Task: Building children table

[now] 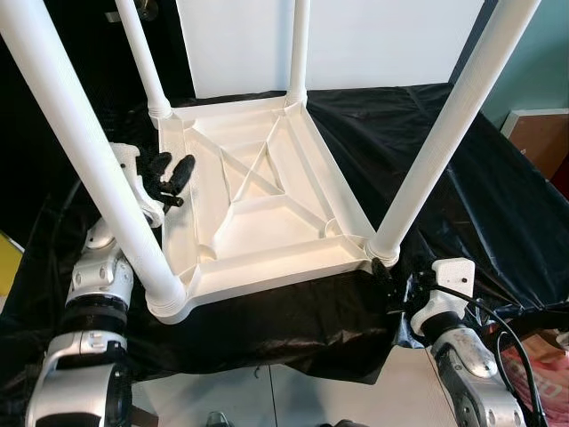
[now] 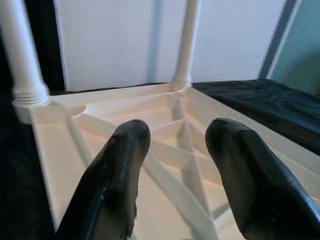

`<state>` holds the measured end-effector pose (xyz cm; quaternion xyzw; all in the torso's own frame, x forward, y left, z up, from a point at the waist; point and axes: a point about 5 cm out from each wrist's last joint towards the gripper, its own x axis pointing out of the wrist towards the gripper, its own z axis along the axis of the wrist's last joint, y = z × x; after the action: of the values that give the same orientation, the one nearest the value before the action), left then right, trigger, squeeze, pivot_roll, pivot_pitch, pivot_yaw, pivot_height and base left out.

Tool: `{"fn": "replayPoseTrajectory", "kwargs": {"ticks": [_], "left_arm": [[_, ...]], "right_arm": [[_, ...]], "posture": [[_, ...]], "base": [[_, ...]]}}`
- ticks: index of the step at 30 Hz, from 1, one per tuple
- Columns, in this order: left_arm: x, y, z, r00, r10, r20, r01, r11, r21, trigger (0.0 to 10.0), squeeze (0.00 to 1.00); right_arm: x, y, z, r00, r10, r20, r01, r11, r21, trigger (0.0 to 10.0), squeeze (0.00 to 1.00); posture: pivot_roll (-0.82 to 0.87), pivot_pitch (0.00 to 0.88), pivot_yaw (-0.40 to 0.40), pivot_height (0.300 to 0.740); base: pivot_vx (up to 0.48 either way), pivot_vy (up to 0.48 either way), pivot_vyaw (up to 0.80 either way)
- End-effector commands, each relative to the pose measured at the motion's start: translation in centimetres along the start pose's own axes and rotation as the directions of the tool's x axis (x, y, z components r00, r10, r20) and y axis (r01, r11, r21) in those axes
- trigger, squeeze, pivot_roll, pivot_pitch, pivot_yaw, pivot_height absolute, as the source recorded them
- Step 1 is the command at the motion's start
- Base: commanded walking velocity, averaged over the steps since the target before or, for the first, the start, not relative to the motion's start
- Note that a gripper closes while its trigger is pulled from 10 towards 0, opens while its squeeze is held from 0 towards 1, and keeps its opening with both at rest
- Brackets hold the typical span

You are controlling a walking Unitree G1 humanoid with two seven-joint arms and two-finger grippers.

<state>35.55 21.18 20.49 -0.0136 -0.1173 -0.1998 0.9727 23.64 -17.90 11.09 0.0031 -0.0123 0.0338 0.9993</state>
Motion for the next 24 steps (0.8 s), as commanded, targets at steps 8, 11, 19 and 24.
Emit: {"fn": "replayPoseTrajectory", "kwargs": {"ticks": [8, 11, 19, 24], "left_arm": [[-0.2, -3.8, -0.5, 0.943, -0.333, 0.004, 0.333, 0.942, -0.029, 10.0, 0.0], [-0.3, -4.3, -0.4, 0.937, -0.348, 0.01, 0.349, 0.937, -0.035, 10.0, 0.0], [-0.4, -5.3, -0.1, 0.926, -0.378, 0.014, 0.379, 0.924, -0.054, 10.0, 0.0], [-0.6, -5.9, 0.2, 0.914, -0.405, 0.017, 0.406, 0.912, -0.06, 10.0, 0.0]], "right_arm": [[-0.9, -1.2, -0.6, 0.991, -0.133, -0.028, 0.132, 0.991, -0.019, 10.0, 0.0], [-1.2, -1.8, -0.5, 0.981, -0.193, -0.022, 0.193, 0.981, -0.037, 10.0, 0.0], [-1.6, -3.0, 0.1, 0.931, -0.364, 0.02, 0.365, 0.929, -0.066, 10.0, 0.0], [-0.9, -2.5, 0.3, 0.918, -0.396, 0.03, 0.397, 0.917, -0.044, 10.0, 0.0]], "posture": [[-0.14, 0.08, -0.021, 0.74], [-0.14, 0.079, -0.019, 0.74], [-0.13, 0.082, 0.001, 0.74], [-0.11, 0.094, 0.005, 0.74]], "base": [[0.0, 0.0, 0.0], [0.0, 0.0, 0.0], [0.0, 0.0, 0.0], [0.0, 0.0, 0.0]]}}
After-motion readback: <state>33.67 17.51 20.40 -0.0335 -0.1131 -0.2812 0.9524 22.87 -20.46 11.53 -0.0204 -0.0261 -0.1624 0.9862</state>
